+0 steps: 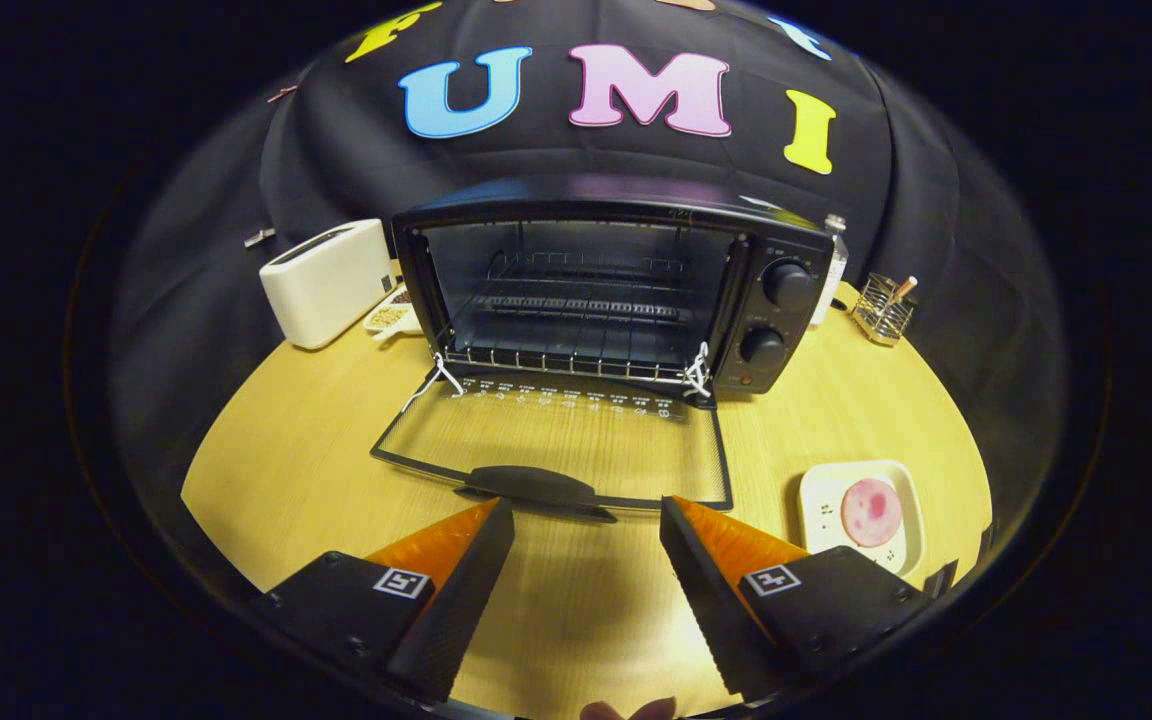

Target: Open the toaster oven, put the food inside, and close the toaster oven door.

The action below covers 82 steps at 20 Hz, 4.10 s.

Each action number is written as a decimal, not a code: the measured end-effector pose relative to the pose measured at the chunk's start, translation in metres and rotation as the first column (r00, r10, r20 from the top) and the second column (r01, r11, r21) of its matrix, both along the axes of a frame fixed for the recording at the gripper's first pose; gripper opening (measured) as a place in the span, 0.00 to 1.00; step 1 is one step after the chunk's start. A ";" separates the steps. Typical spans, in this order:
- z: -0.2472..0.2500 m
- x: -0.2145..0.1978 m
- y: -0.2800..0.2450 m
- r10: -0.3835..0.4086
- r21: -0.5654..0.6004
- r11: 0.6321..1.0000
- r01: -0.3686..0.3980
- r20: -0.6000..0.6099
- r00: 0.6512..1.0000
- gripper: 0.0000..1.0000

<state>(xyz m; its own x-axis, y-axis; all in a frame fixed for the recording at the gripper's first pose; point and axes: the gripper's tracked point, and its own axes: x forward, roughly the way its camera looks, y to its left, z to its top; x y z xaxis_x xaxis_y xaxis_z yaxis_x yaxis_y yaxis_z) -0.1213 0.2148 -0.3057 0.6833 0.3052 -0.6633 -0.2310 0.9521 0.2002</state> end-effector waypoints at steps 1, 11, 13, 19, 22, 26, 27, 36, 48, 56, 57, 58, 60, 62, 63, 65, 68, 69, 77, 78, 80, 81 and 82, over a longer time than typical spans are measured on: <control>0.006 0.000 -0.012 0.010 0.004 1.000 -0.010 0.013 1.000 0.98; -0.021 -0.005 -0.178 0.046 -0.037 0.998 -0.052 -0.146 0.988 0.98; -0.036 -0.006 -0.211 0.033 -0.035 0.999 -0.042 -0.217 0.976 0.98; -0.091 -0.002 -0.278 -0.005 -0.020 1.000 -0.004 -0.444 0.896 0.94; -0.114 -0.001 -0.291 0.010 0.018 1.000 0.000 -0.543 0.839 0.87; -0.137 0.004 -0.289 0.052 0.084 0.996 0.002 -0.636 0.770 0.63; -0.137 0.005 -0.288 0.055 0.098 0.995 0.012 -0.647 0.761 0.57; -0.145 0.015 -0.278 0.087 0.129 0.992 -0.003 -0.656 0.750 0.13; -0.121 -0.003 -0.293 0.071 0.463 0.821 0.335 -0.664 0.744 0.06; -0.071 -0.011 -0.261 0.014 0.487 0.772 0.409 -0.656 0.755 0.06; -0.064 -0.011 -0.250 0.003 0.487 0.766 0.420 -0.655 0.755 0.06; -0.056 -0.011 -0.237 -0.003 0.492 0.760 0.426 -0.652 0.758 0.06; -0.042 -0.011 -0.211 -0.011 0.500 0.749 0.434 -0.646 0.763 0.06; -0.032 -0.008 -0.183 -0.013 0.514 0.733 0.445 -0.644 0.765 0.06; -0.029 -0.005 -0.169 -0.018 0.519 0.723 0.456 -0.646 0.763 0.06; -0.024 -0.002 -0.143 -0.027 0.522 0.706 0.479 -0.656 0.754 0.06; -0.018 0.008 -0.111 -0.063 0.512 0.690 0.512 -0.662 0.747 0.06; -0.015 0.014 -0.102 -0.079 0.513 0.678 0.526 -0.661 0.746 0.06; 0.000 0.059 -0.056 -0.224 0.502 0.556 0.662 -0.677 0.701 0.06; -0.001 0.064 -0.053 -0.242 0.495 0.537 0.683 -0.685 0.687 0.06; -0.007 0.074 -0.047 -0.286 0.464 0.502 0.730 -0.707 0.646 0.06; -0.010 0.078 -0.044 -0.306 0.447 0.490 0.748 -0.716 0.628 0.06; -0.013 0.082 -0.041 -0.324 0.435 0.478 0.763 -0.720 0.613 0.06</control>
